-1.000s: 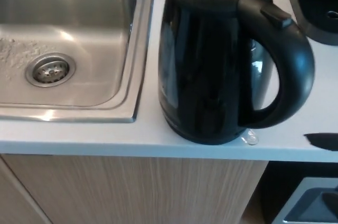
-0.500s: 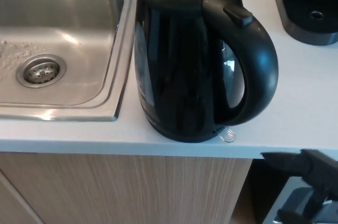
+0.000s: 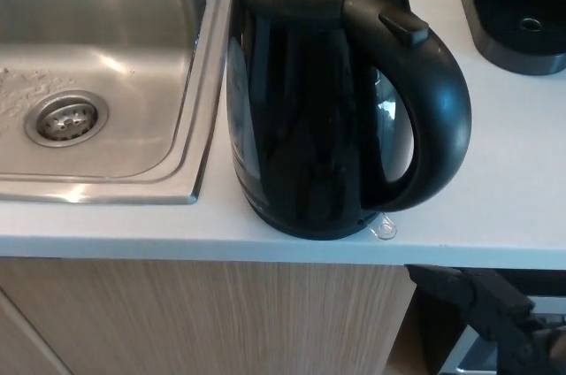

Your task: Pick up a kettle using the right hand on left side of the counter and then walk right towards the kettl base and turn on the kettle

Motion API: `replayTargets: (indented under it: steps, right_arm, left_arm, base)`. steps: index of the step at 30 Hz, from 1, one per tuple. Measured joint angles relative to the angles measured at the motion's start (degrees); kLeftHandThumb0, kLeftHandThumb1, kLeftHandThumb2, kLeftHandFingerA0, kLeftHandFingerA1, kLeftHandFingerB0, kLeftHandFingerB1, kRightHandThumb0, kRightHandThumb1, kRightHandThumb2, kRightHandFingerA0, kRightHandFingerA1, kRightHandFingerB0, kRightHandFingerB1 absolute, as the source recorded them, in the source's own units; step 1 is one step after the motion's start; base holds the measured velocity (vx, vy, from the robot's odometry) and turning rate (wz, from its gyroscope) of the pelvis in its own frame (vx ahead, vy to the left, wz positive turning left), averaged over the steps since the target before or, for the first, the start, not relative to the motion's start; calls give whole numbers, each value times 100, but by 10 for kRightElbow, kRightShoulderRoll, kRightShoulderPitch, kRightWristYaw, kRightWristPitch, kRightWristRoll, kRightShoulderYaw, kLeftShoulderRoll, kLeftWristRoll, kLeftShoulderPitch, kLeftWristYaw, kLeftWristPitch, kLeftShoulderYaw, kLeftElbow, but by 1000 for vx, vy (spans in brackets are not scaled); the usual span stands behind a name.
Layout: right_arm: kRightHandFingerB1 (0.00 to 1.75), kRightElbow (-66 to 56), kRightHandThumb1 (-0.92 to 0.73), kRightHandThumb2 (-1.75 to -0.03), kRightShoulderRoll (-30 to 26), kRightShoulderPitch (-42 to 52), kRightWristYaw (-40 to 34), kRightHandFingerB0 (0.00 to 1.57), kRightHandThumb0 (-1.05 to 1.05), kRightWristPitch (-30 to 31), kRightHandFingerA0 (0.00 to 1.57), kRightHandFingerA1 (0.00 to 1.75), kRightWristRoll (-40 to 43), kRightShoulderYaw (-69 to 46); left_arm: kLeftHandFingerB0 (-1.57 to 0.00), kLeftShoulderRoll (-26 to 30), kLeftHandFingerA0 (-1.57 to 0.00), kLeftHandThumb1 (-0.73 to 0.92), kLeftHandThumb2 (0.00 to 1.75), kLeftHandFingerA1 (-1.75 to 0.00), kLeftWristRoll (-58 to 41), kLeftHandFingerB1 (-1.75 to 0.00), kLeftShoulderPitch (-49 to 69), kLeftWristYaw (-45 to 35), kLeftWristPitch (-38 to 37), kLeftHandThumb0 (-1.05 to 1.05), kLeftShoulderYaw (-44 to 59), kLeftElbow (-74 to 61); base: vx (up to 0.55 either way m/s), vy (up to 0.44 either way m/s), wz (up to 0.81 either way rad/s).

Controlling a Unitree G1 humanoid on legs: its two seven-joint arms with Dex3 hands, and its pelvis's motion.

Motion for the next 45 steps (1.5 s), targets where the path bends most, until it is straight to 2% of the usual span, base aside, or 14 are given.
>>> replayTargets:
  steps: [3, 4, 8, 9, 10, 12, 22, 25, 31, 32, 43, 45]
  right_arm:
    - [40, 14, -60, -60, 0, -10, -5, 24, -9, 0, 98, 161, -19, 0]
    - [40, 18, -60, -61, 0, -12, -7, 24, -9, 0, 99, 159, -24, 0]
    - [40, 31, -60, -61, 2, -29, -13, 23, -9, 1, 99, 159, -37, -4]
    - [52, 33, -42, -92, 2, -32, -14, 15, -9, 2, 120, 126, -40, -5]
    - [37, 36, -62, -59, 2, -37, -16, 24, -12, 2, 98, 158, -43, -6]
    - [39, 37, -61, -61, 3, -43, -16, 24, -11, 4, 97, 161, -47, -6]
    - [38, 59, -62, -60, 4, -66, -17, 25, -12, 10, 96, 159, -52, 0]
    - [38, 65, -63, -59, 4, -75, -17, 26, -13, 11, 95, 159, -54, 3]
    - [37, 83, -64, -59, 4, -96, -17, 26, -14, 17, 94, 159, -63, 10]
    - [38, 84, -62, -59, 4, -97, -17, 27, -13, 19, 97, 159, -64, 10]
    - [41, 145, -60, -61, 1, -153, -24, 26, -12, 32, 95, 161, -79, 13]
    - [40, 154, -60, -60, 1, -164, -26, 29, -13, 35, 99, 157, -83, 13]
  left_arm:
    - [-90, 0, -94, 67, 90, -83, -1, -80, -1, 0, 0, 12, 1, 1]
    - [-90, 0, -96, 69, 86, -83, -1, -80, 0, 0, 0, 8, 2, 1]
    - [-87, 0, -94, 68, 89, -86, -2, -82, 0, 0, 0, 10, 2, -1]
    - [-89, 0, -94, 69, 88, -85, -2, -82, 1, 0, 0, 9, 2, -3]
    - [-90, -1, -96, 69, 90, -87, -1, -82, 2, 0, 0, 9, 2, -6]
    - [-90, -2, -96, 68, 90, -83, -1, -79, 3, 0, 0, 10, 2, -9]
    - [-90, -3, -95, 70, 87, -85, -2, -80, 5, -1, 0, 9, 4, -7]
    - [-86, -4, -91, 67, 93, -86, -2, -82, 7, 0, 0, 12, 4, -7]
    - [-86, -6, -91, 68, 91, -86, -1, -81, 11, 1, 0, 13, 3, -13]
    - [-86, -7, -93, 70, 87, -83, -1, -79, 11, 1, 0, 11, 3, -13]
    - [-90, -6, -95, 68, 91, -87, -2, -81, 9, 0, 0, 12, 3, -5]
    - [-90, -6, -95, 68, 91, -85, -2, -80, 9, 0, 0, 12, 4, -4]
  base:
    - [0, 0, 0]
    - [0, 0, 0]
    - [0, 0, 0]
    - [0, 0, 0]
    - [0, 0, 0]
    - [0, 0, 0]
    - [0, 0, 0]
    - [0, 0, 0]
    - [0, 0, 0]
    - [0, 0, 0]
    - [0, 0, 0]
    - [0, 0, 0]
